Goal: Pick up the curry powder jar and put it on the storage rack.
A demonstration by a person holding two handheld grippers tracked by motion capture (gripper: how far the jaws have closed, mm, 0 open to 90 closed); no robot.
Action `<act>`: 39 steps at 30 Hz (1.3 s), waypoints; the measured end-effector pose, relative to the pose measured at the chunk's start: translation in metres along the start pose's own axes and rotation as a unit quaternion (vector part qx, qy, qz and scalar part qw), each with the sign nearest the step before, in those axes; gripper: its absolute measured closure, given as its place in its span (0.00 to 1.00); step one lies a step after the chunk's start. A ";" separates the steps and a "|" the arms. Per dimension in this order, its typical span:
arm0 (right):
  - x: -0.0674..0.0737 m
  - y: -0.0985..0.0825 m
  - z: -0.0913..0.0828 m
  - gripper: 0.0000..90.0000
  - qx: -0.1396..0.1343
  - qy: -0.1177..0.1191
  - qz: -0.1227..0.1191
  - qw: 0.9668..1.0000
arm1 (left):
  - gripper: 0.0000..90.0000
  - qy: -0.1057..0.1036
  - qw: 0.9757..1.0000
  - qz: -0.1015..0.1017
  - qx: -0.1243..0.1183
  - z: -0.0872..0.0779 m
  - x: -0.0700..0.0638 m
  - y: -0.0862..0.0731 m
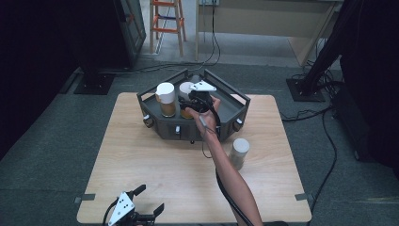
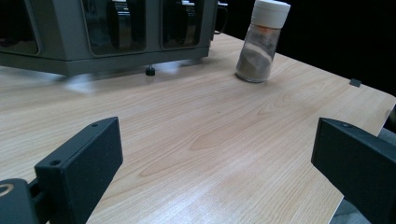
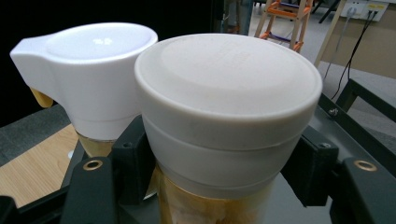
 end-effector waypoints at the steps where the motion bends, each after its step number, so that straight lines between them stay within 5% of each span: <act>1: 0.000 -0.001 0.001 0.39 0.002 0.000 0.000 1.000 | 0.02 0.000 1.000 -0.001 0.000 0.000 0.000 0.000; 10: -0.001 -0.007 0.001 0.38 -0.011 0.002 0.004 1.000 | 0.02 -0.001 1.000 0.002 -0.001 0.000 -0.001 0.000; 17: 0.001 -0.005 -0.007 0.15 -0.015 -0.007 0.027 1.000 | 0.02 0.001 1.000 0.001 -0.002 0.000 -0.001 0.000; 26: 0.000 -0.004 -0.026 0.12 -0.021 0.007 0.035 0.999 | 0.02 0.001 1.000 0.002 -0.001 0.000 -0.001 0.000; 28: 0.001 -0.004 -0.030 0.01 -0.021 0.001 0.042 0.999 | 0.02 0.001 1.000 0.001 -0.002 0.000 -0.001 0.000; 39: 0.001 -0.012 -0.052 0.01 -0.039 0.022 0.055 0.998 | 0.02 0.003 1.000 0.001 -0.002 -0.001 0.000 0.001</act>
Point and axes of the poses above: each handheld gripper's, and its own axes: z roughly forward along the jaws, y roughly out of its top, x roughly to its left, the point moved 4 cm from there along z, roughly forward along the jaws, and after that the axes turned 9 degrees about -x, right-handed, at the moved point
